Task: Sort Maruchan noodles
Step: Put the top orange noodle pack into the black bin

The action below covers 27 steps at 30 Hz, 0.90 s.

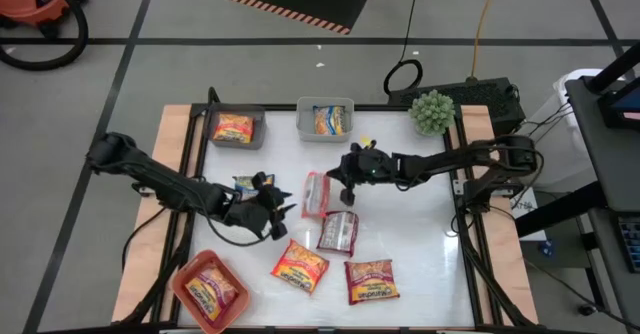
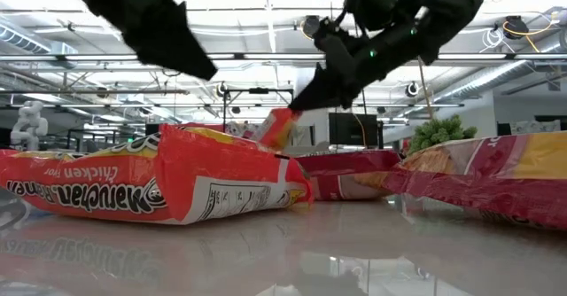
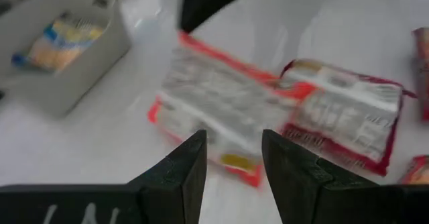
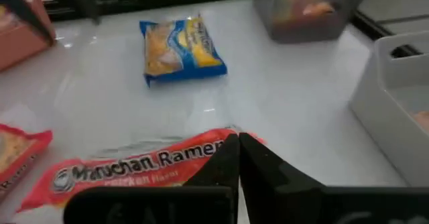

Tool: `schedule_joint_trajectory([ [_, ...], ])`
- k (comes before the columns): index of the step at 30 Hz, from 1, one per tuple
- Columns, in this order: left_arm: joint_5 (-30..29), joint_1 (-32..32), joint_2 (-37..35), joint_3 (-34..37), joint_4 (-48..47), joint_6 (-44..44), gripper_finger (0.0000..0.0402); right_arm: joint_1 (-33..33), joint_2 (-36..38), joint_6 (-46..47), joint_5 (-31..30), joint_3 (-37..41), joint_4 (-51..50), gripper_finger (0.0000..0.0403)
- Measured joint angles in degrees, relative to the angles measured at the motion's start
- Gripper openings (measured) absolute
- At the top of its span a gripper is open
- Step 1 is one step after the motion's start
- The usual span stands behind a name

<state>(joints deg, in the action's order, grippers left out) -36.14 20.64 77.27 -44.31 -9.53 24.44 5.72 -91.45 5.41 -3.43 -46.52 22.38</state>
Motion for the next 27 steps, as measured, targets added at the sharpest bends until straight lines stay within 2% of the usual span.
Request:
schedule_joint_trajectory([
  [3,-0.68,0.00,1.39,-0.03,8.33,-6.39,0.0150,0.26,3.05,1.07,-1.56,-0.02,-6.83,0.0001],
  [7,-1.52,0.17,2.60,-0.05,15.55,-10.54,0.0150,0.71,6.57,2.36,-6.04,0.02,-16.10,0.0000],
  [13,-1.42,-0.01,6.57,-0.02,19.31,-14.52,0.0163,1.34,8.71,4.78,-7.20,0.02,-22.67,0.0000],
  [16,-1.49,-0.51,9.16,0.00,22.26,-14.30,0.0189,1.37,8.69,5.75,-7.13,0.02,-24.01,0.0000],
  [20,-1.59,-0.74,13.31,0.00,29.71,-16.29,0.0242,1.37,8.69,5.93,-7.12,0.02,-23.96,0.0000],
  [27,-2.81,-0.98,22.95,-0.11,44.60,-23.91,0.0331,1.48,8.69,5.95,-7.10,0.02,-23.86,0.0000],
])
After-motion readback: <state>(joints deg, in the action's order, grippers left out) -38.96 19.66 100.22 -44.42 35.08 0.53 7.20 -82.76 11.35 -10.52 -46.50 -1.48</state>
